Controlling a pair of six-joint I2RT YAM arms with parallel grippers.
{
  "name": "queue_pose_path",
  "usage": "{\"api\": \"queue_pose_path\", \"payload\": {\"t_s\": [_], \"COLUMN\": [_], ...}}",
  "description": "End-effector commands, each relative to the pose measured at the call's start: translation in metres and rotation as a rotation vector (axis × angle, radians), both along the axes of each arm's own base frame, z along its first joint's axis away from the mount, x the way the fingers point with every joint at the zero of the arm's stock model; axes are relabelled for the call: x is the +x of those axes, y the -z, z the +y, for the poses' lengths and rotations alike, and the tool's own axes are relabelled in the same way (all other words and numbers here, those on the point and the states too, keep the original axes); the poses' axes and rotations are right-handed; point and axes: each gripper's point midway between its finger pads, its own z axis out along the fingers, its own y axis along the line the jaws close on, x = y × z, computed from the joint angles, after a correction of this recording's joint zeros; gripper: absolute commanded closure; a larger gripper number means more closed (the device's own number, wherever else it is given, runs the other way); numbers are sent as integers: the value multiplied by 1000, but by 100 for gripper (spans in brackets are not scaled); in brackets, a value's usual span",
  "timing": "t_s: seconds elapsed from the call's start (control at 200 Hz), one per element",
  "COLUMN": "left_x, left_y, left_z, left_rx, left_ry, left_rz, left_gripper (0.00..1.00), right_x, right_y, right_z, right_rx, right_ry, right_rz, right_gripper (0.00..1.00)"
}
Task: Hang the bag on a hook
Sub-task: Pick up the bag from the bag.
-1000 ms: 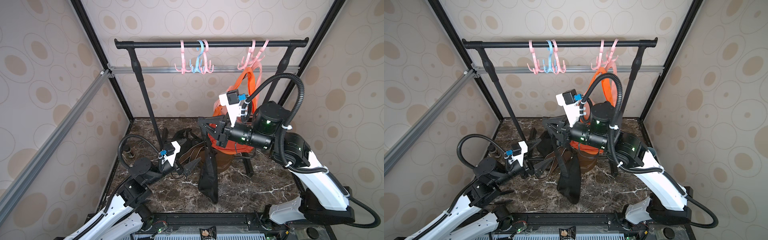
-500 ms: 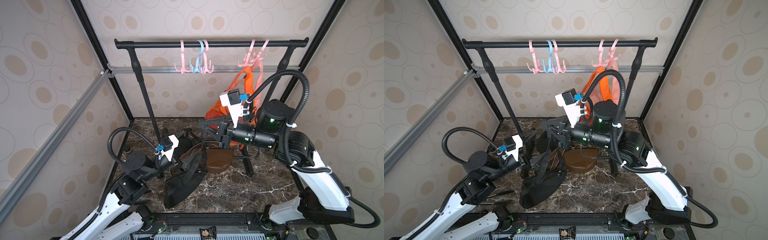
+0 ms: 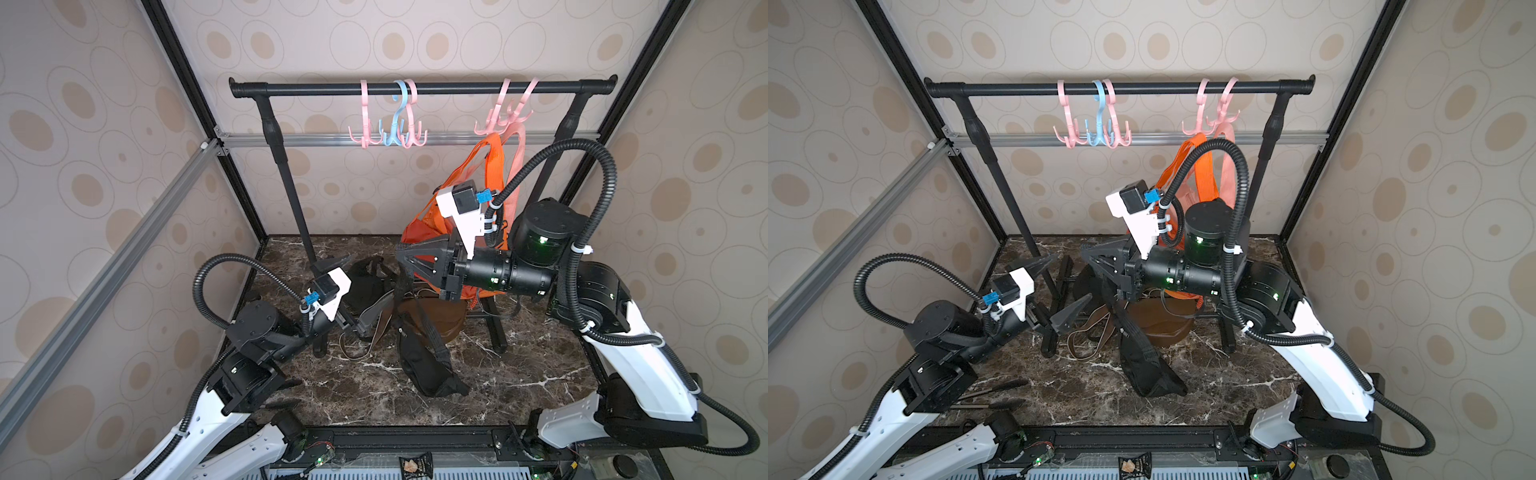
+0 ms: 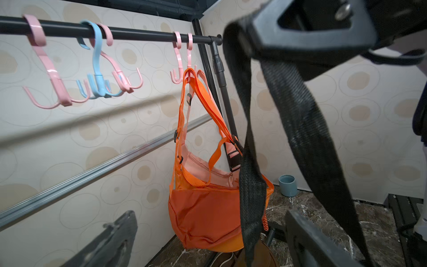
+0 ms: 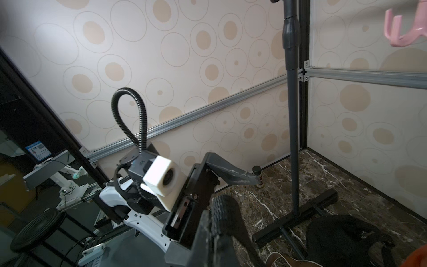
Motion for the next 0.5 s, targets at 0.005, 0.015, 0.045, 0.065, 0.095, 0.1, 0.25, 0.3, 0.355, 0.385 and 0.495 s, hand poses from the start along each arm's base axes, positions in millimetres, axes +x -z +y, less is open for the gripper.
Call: {"api": "queue_pose_path", "payload": {"t_s": [0.005,0.015,0.045,0.065,0.095,0.1,0.25,0.3,0.355,0.385,0.495], "left_x": [-7,-7,-5,-4,-3,-2,3,4,4,3,1], "left_y": [-3,-3,0,2,4,5,3,-2,-9,-14,-27], "left_z": [-15,-16,-19,-21,-23,-23,-25,-22,-18,-16,-11], "left_rx": [24,27,34,38,41,43,40,33,25,19,9], "left_ry": [88,91,101,103,107,107,94,76,58,52,34], "left_rz": [-50,-50,-46,-40,-35,-33,-35,-45,-63,-69,-82], "left_gripper": [0,0,0,0,0,0,6,18,37,52,88], "right_x": [-25,-27,-30,-32,-34,-35,-41,-39,-34,-30,-13], "right_y": [-14,-15,-17,-18,-19,-19,-18,-16,-15,-14,-16], "right_z": [-3,-4,-6,-7,-9,-9,-19,-24,-29,-33,-48], "right_rx": [26,29,33,33,33,33,8,-7,-22,-32,-69], "right_ry": [-116,-122,-133,-139,-147,-148,-154,-126,-83,-53,76], "right_rz": [-23,-25,-31,-31,-33,-34,-55,-70,-91,-107,-162], "right_gripper": [100,100,100,100,100,100,100,100,100,100,100]}}
